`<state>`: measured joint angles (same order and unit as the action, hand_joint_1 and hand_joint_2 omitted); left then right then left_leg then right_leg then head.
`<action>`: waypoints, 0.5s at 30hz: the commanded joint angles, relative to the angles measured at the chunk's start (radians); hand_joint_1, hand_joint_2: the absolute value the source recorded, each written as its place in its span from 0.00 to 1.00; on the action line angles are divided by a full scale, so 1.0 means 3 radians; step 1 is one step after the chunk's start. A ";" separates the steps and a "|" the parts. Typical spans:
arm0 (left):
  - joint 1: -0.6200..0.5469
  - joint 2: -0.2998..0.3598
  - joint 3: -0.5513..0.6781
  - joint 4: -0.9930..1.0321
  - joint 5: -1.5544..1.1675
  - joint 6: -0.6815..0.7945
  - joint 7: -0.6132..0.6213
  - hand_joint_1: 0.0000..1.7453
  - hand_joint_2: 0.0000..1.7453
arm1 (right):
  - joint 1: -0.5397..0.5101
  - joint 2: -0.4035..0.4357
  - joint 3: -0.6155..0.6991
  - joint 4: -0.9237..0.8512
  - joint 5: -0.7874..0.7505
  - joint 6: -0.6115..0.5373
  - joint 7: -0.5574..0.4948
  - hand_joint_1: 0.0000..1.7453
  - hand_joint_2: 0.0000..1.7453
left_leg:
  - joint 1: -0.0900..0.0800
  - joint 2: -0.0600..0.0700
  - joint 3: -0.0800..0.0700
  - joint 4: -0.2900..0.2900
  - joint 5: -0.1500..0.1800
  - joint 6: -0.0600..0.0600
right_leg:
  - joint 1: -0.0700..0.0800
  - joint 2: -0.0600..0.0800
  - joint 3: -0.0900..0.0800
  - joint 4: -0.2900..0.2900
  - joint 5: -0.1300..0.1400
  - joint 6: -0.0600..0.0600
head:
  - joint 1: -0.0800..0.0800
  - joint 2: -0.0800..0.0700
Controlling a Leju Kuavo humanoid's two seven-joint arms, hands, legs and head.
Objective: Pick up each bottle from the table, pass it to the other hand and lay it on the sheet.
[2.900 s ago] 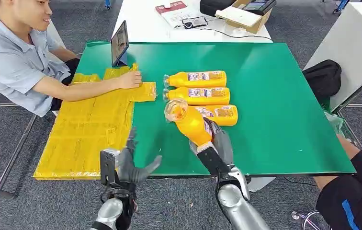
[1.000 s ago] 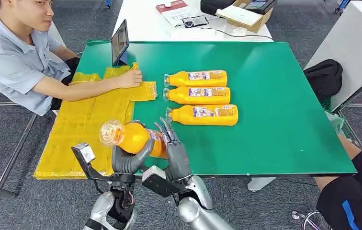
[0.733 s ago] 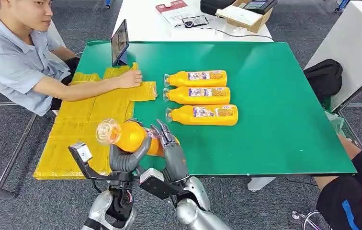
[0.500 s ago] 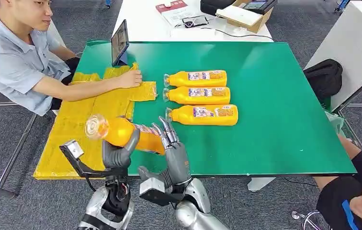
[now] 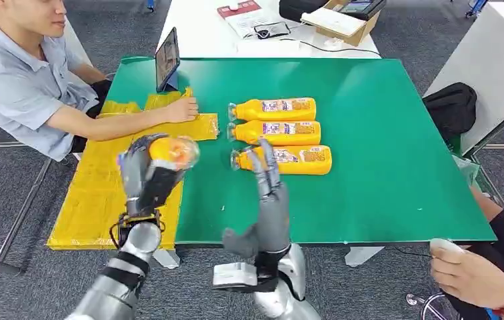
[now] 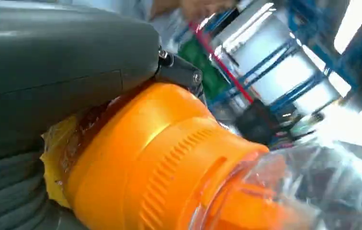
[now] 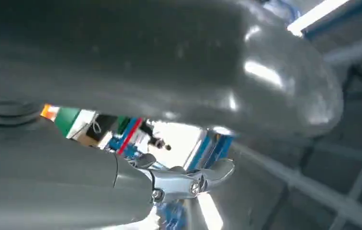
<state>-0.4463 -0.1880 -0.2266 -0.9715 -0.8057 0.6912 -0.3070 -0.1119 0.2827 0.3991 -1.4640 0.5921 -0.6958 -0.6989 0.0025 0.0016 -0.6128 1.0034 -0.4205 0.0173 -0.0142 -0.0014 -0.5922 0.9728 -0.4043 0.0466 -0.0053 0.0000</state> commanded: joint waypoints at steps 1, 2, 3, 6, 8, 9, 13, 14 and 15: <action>-0.0510 0.0238 0.0080 0.1039 -0.0288 -0.0009 0.0182 1.00 1.00 | 0.0095 0.0012 -0.0189 -0.0289 -0.0067 -0.0008 0.0002 0.00 0.00 | 0.0003 0.0003 0.0013 0.0000 -0.0006 -0.0004 | 0.0003 0.0003 0.0010 0.0001 -0.0005 -0.0007 | -0.0003 0.0000; -0.0510 0.0238 0.0080 0.1039 -0.0288 -0.0009 0.0182 1.00 1.00 | 0.0095 0.0012 -0.0189 -0.0289 -0.0067 -0.0008 0.0002 0.00 0.00 | 0.0001 0.0001 0.0008 -0.0001 -0.0003 -0.0003 | 0.0001 -0.0001 0.0005 0.0000 -0.0003 -0.0004 | -0.0001 0.0000; -0.0510 0.0238 0.0080 0.1039 -0.0288 -0.0009 0.0182 1.00 1.00 | 0.0095 0.0012 -0.0189 -0.0289 -0.0067 -0.0008 0.0002 0.00 0.00 | 0.0001 -0.0003 0.0007 -0.0001 -0.0002 -0.0003 | 0.0002 -0.0004 0.0005 0.0000 -0.0003 -0.0004 | 0.0000 0.0000; -0.0616 0.0275 -0.0087 0.1283 -0.0353 -0.0021 0.0411 1.00 1.00 | 0.0131 -0.0047 -0.0130 -0.0255 -0.0157 -0.0008 0.0002 0.00 0.00 | 0.0004 -0.0004 0.0015 0.0001 -0.0007 -0.0005 | 0.0004 -0.0003 0.0015 0.0000 -0.0007 -0.0007 | 0.0000 0.0000; -0.0844 0.0422 -0.0315 0.1736 -0.1145 -0.0023 0.1086 1.00 1.00 | 0.0042 -0.0064 -0.0105 0.0119 -0.0369 -0.0008 0.0002 0.00 0.00 | 0.0004 -0.0004 0.0015 0.0001 -0.0007 -0.0004 | 0.0004 -0.0004 0.0016 0.0000 -0.0008 -0.0007 | 0.0000 0.0000; -0.0888 0.0433 -0.0228 0.1838 -0.1185 -0.0096 0.1095 1.00 1.00 | 0.0032 -0.0073 -0.0104 0.0195 -0.0425 -0.0008 0.0002 0.00 0.00 | 0.0003 -0.0002 0.0008 0.0000 -0.0002 -0.0004 | 0.0004 -0.0002 0.0009 -0.0001 -0.0003 -0.0005 | -0.0001 0.0000; -0.0985 0.0434 -0.0087 0.2063 -0.1326 -0.0616 0.1185 1.00 1.00 | -0.0043 -0.0144 -0.0064 0.0504 -0.0647 -0.0008 0.0006 0.00 0.00 | 0.0006 0.0006 0.0020 -0.0005 -0.0003 -0.0006 | 0.0006 0.0006 0.0018 -0.0005 -0.0002 -0.0009 | -0.0001 0.0000; -0.1008 0.0417 -0.0081 0.2097 -0.1364 -0.0845 0.1223 1.00 1.00 | -0.0071 -0.0162 -0.0060 0.0561 -0.0711 -0.0005 0.0023 0.00 0.00 | 0.0005 0.0005 0.0012 -0.0003 -0.0002 -0.0005 | 0.0005 0.0005 0.0011 -0.0005 0.0000 -0.0007 | 0.0000 0.0000; -0.1025 0.0410 -0.0092 0.2123 -0.1389 -0.0996 0.1236 1.00 1.00 | -0.0084 -0.0173 -0.0061 0.0586 -0.0738 0.0002 0.0036 0.00 0.00 | 0.0004 0.0003 0.0006 -0.0003 0.0000 -0.0003 | 0.0004 0.0003 0.0006 -0.0004 0.0000 -0.0004 | -0.0001 0.0000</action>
<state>-0.6301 -0.0995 -0.2365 -0.5794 -1.1758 0.6091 0.0195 -0.0868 0.2777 0.3723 -1.4812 0.4371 -0.6958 -0.6989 0.0026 0.0019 -0.6136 1.0033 -0.4202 0.0169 -0.0140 -0.0014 -0.5932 0.9729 -0.4043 0.0466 -0.0057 0.0000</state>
